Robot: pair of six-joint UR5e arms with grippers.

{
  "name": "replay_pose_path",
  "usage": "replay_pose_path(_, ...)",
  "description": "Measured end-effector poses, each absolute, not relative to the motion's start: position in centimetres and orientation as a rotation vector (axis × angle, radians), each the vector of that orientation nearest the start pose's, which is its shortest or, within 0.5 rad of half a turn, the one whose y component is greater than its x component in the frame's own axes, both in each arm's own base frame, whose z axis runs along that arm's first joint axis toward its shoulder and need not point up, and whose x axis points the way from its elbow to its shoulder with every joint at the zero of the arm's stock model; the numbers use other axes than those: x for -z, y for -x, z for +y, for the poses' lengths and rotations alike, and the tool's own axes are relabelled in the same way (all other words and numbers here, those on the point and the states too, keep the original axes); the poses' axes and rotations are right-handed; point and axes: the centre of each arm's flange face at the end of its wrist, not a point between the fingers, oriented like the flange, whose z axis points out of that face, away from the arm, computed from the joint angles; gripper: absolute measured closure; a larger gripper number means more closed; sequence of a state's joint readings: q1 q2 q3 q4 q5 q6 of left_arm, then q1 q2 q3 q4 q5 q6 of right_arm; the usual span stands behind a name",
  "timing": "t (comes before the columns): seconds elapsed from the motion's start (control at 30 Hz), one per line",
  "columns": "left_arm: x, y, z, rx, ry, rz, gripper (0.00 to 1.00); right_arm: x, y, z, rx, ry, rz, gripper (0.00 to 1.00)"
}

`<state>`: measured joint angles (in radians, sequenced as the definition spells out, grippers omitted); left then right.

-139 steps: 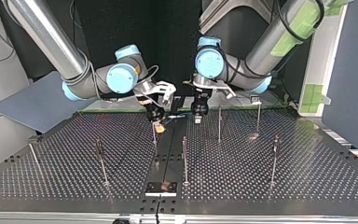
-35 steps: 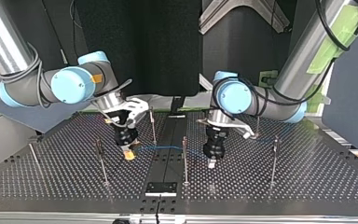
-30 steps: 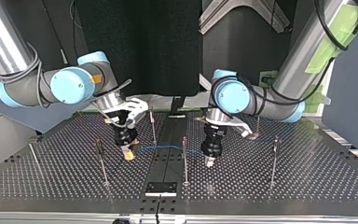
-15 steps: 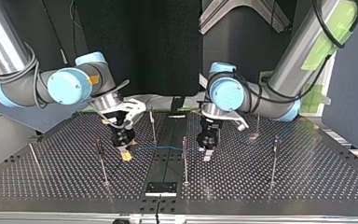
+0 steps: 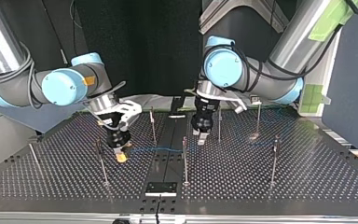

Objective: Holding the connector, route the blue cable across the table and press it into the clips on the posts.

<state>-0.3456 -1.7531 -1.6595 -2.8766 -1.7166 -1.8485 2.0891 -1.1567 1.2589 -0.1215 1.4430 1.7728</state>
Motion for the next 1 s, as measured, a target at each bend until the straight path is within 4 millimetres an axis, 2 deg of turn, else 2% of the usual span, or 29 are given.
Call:
replay_pose_path(0.3,-39.0,-43.8,-30.0,0.397,0.042,1.573,0.00,-42.3,-45.2,-50.0,-1.822,-1.600,-1.008,1.00)
replay_pose_path(0.5,-40.8,-41.5,-30.6,0.405,0.002,1.542,0.00,-42.7,-45.1,-49.8,-1.824,-1.597,-1.007,1.00)
replay_pose_path(1.0,-42.9,-38.1,-35.4,0.436,-0.025,1.482,0.00,-43.4,-44.7,-49.5,-1.809,-1.583,-1.018,1.00)
